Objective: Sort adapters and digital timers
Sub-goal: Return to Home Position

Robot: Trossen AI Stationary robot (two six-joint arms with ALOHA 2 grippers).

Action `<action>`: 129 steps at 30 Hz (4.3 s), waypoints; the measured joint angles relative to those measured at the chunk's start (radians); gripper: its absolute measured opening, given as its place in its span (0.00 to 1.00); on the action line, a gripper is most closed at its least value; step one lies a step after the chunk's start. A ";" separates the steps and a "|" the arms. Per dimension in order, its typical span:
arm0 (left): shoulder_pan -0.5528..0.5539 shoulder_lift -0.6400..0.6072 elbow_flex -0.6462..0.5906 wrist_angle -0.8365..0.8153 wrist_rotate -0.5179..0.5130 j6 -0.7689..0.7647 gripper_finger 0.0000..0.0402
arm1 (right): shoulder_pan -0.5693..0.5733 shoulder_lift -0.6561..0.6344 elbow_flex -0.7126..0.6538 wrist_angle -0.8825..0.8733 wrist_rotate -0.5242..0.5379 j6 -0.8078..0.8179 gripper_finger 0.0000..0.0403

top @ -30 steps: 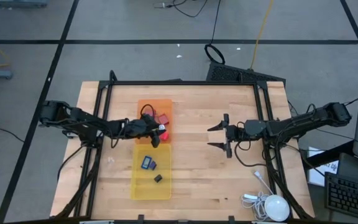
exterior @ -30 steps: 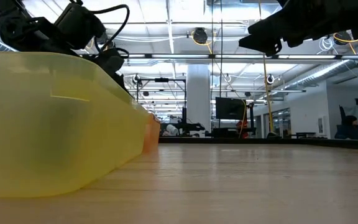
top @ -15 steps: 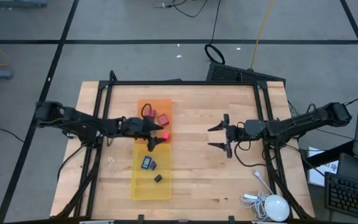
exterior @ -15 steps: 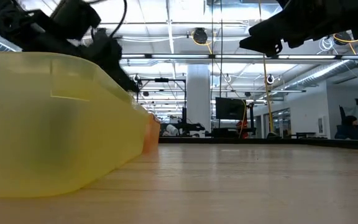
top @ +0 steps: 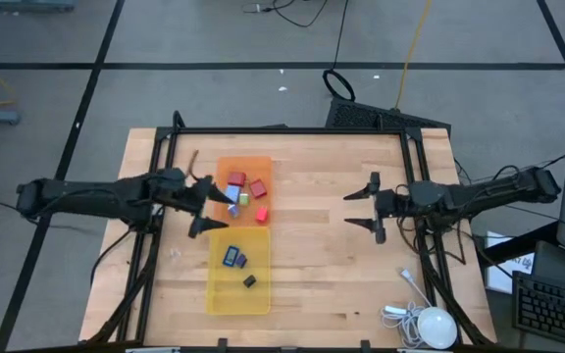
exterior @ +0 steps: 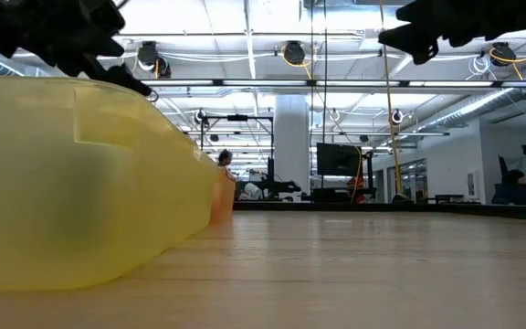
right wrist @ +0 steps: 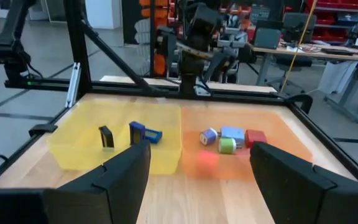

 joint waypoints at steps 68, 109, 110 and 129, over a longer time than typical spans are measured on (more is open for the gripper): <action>-0.049 -0.677 -0.409 0.149 -0.156 0.176 0.91 | -0.085 -0.537 -0.267 -0.149 -0.006 0.027 0.65; -0.049 -0.677 -0.408 0.159 -0.156 0.176 0.91 | -0.085 -0.677 -0.465 -0.108 0.125 0.053 0.65; -0.049 -0.677 -0.408 0.159 -0.155 0.176 0.91 | -0.085 -0.672 -0.465 -0.109 0.123 0.059 0.65; -0.049 -0.678 -0.408 0.159 -0.155 0.176 0.91 | -0.085 -0.653 -0.468 -0.081 0.126 0.056 0.65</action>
